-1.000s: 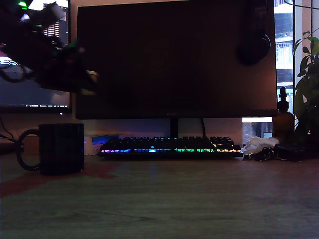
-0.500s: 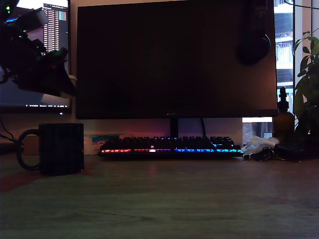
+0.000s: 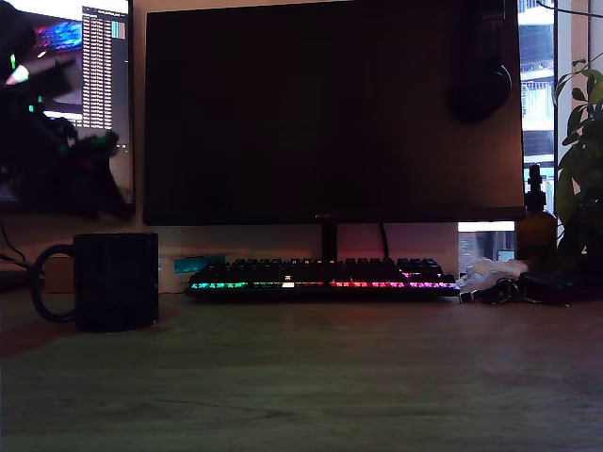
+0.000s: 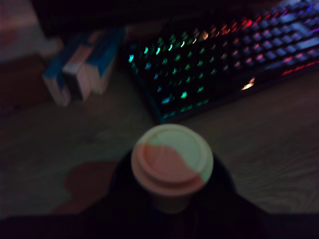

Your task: Pick up the coffee capsules on the table and drop them inside the coffee cup

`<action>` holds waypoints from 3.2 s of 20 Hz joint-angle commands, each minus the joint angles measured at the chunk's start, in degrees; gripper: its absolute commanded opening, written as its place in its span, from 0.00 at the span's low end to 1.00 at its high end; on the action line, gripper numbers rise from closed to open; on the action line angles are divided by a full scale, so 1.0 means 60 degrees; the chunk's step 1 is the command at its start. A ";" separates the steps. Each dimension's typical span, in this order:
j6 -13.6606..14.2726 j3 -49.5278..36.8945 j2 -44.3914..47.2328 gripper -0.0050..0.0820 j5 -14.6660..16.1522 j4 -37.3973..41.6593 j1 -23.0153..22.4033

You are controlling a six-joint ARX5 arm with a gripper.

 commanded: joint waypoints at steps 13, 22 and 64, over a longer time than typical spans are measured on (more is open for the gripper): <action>0.0033 -0.0015 0.0142 0.21 0.0004 0.0073 -0.0011; -0.0036 -0.0015 0.0142 0.82 0.0109 0.0066 -0.0011; -0.1814 -0.3512 -0.9038 0.03 -0.0809 -0.2193 -0.0120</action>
